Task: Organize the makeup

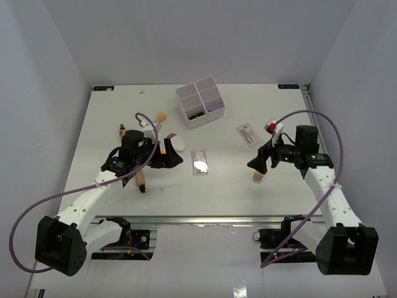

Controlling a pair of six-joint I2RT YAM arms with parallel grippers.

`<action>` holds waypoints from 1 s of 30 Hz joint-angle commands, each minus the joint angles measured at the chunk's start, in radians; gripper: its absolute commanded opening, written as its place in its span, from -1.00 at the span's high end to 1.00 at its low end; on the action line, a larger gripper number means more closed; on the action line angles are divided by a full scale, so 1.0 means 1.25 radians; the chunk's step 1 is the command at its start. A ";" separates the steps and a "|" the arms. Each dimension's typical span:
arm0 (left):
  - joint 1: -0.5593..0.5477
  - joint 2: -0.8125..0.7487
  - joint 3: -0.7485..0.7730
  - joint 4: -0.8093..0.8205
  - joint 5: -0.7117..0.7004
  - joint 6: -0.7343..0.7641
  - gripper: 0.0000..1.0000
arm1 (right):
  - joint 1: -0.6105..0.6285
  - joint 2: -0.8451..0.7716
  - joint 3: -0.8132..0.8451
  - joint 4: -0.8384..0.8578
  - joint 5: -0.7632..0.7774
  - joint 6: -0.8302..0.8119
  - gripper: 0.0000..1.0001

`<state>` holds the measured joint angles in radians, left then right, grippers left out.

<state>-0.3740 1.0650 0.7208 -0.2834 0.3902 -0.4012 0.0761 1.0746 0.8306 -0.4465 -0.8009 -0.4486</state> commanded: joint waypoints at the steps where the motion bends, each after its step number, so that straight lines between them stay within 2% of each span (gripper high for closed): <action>1: 0.004 -0.021 0.034 -0.046 -0.074 -0.075 -0.96 | -0.115 -0.078 -0.084 0.105 -0.075 0.114 -0.95; 4: 0.008 0.033 0.103 -0.104 -0.156 -0.087 -0.95 | -0.141 -0.094 -0.082 0.076 -0.135 0.086 -0.96; 6: 0.018 0.083 0.142 -0.129 -0.191 -0.082 -0.80 | -0.143 -0.117 -0.079 0.051 -0.148 0.029 -0.96; 12: 0.119 0.300 0.299 -0.131 -0.147 -0.082 -0.40 | -0.167 -0.182 -0.093 0.012 -0.210 -0.034 -0.93; 14: 0.139 0.351 0.375 -0.130 -0.155 -0.074 -0.31 | -0.176 -0.194 -0.100 0.011 -0.221 -0.036 -0.92; 19: 0.159 0.570 0.597 -0.142 -0.169 -0.031 -0.07 | -0.183 -0.209 -0.104 0.014 -0.221 -0.038 -0.92; 26: 0.162 0.832 0.856 -0.152 -0.219 0.073 -0.04 | -0.187 -0.193 -0.107 0.023 -0.212 -0.030 -0.92; 30: 0.164 0.920 0.980 -0.166 -0.246 0.157 -0.03 | -0.187 -0.181 -0.107 0.027 -0.215 -0.028 -0.93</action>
<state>-0.1730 2.1574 1.8103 -0.4686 0.1339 -0.3393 -0.1513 0.8364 0.7044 -0.4210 -1.0446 -0.4797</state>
